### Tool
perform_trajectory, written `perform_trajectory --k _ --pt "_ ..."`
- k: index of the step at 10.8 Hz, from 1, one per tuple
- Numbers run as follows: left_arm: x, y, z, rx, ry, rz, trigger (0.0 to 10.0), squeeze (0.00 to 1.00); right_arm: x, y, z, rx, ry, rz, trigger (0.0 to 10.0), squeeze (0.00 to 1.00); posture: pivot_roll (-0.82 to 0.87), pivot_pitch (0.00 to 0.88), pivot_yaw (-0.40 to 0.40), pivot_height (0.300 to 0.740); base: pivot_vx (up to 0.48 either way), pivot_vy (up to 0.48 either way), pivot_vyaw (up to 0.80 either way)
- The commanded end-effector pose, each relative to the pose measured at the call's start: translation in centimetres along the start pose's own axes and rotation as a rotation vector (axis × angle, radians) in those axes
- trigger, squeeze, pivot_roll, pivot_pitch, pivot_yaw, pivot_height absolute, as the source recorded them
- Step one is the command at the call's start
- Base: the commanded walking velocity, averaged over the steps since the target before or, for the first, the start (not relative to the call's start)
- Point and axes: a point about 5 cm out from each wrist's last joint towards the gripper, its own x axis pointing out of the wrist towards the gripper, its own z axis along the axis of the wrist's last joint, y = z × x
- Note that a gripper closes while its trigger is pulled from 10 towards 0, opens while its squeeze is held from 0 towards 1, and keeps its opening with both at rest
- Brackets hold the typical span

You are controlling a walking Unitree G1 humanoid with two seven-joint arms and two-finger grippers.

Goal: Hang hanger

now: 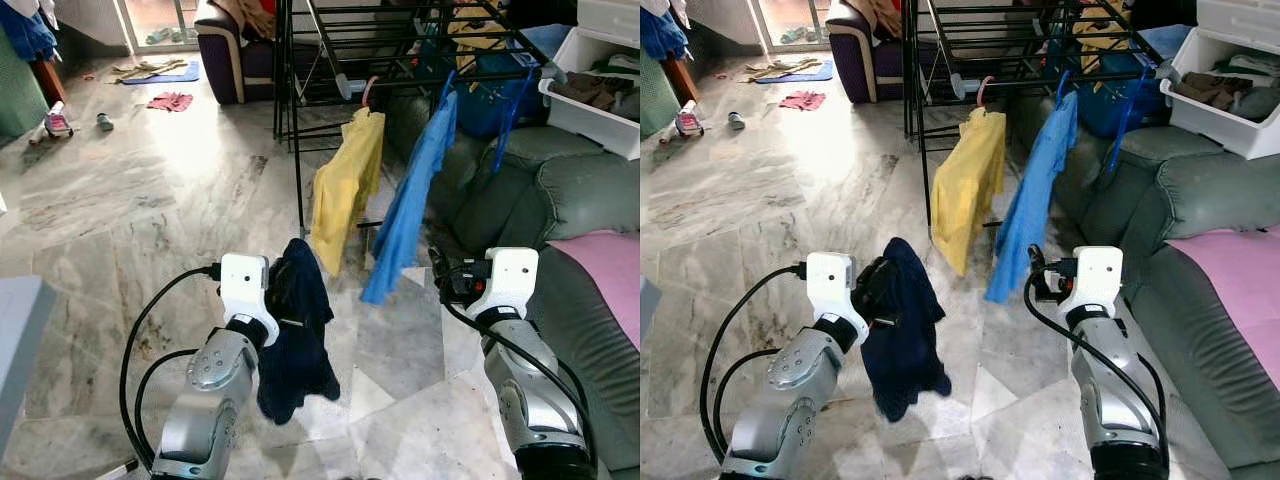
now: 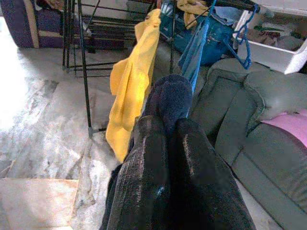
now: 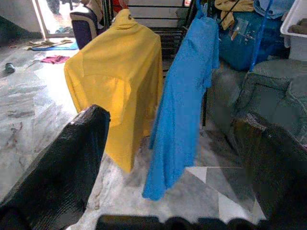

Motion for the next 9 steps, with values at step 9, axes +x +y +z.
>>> perform_trajectory --k 9 --pt "-4.5 4.4 -1.5 0.123 0.052 0.153 10.0 0.0 -4.7 0.5 -0.3 0.059 0.043 -0.023 10.0 0.0 0.01 0.065 -0.037 0.74 0.0 0.0 0.0"
